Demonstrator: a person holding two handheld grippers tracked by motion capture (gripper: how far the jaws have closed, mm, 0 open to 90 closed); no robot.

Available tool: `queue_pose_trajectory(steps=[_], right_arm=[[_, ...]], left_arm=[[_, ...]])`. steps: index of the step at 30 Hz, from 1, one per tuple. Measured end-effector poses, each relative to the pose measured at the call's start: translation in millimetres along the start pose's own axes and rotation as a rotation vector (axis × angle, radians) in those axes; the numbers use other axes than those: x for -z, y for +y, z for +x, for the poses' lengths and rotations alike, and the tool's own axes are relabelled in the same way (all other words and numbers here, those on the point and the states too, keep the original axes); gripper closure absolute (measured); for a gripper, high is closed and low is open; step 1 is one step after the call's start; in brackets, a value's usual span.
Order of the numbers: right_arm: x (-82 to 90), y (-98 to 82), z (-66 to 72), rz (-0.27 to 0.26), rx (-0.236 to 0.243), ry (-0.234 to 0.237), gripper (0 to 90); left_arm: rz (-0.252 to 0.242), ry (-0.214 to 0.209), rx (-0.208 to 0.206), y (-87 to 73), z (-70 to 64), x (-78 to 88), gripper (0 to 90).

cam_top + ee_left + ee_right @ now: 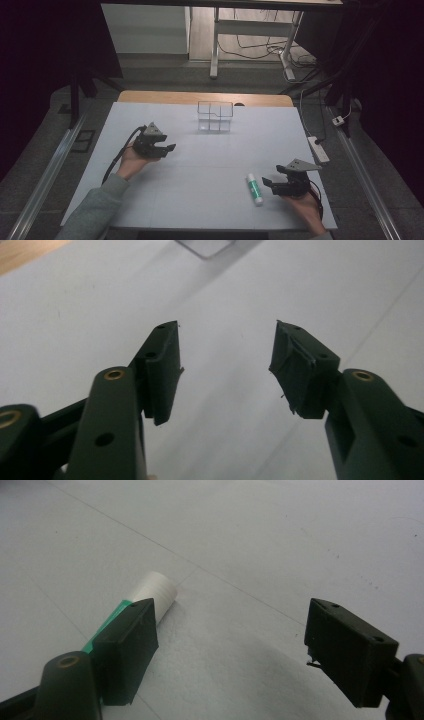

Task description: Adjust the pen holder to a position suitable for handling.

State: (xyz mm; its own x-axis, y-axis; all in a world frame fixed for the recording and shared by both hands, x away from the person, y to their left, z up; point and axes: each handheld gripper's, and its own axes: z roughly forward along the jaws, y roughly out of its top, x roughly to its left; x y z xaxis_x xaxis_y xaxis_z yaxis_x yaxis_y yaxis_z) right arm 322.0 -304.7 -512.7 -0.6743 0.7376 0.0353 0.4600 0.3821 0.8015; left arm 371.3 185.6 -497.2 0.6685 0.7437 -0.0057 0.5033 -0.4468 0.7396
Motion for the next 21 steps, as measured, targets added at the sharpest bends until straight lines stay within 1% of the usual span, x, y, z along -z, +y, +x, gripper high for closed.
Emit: queue_pose_trajectory(steps=[4,5,7,10,17,19,21], right_arm=[[0.1,-0.3,0.2,0.000,0.000,0.005,20.9],[0.1,-0.3,0.1,0.001,0.000,0.005,20.9],[0.1,-0.2,0.3,0.003,0.001,0.002,20.9],[0.1,-0.3,0.4,0.002,0.001,0.006,20.9],[-0.9,-0.6,0.6,0.000,0.003,0.007,21.0],[-1.3,-0.6,1.2,0.000,0.004,0.010,21.1],[-1.2,-0.5,1.5,0.002,0.003,0.009,21.1]], left_arm=[[-0.015,-0.001,0.044,-17.1,-6.5,12.6,42.4],[-0.014,0.001,0.048,-21.5,-8.6,15.6,42.3],[-0.010,0.023,0.039,-29.6,-13.5,22.2,41.4],[-0.004,0.041,0.028,-40.7,-19.0,32.3,39.8],[-0.002,0.031,0.072,-70.0,-29.1,49.5,38.5],[-0.002,0.033,0.065,-74.1,-31.7,53.0,38.1],[0.000,0.045,0.054,-76.2,-33.6,55.8,37.3]])
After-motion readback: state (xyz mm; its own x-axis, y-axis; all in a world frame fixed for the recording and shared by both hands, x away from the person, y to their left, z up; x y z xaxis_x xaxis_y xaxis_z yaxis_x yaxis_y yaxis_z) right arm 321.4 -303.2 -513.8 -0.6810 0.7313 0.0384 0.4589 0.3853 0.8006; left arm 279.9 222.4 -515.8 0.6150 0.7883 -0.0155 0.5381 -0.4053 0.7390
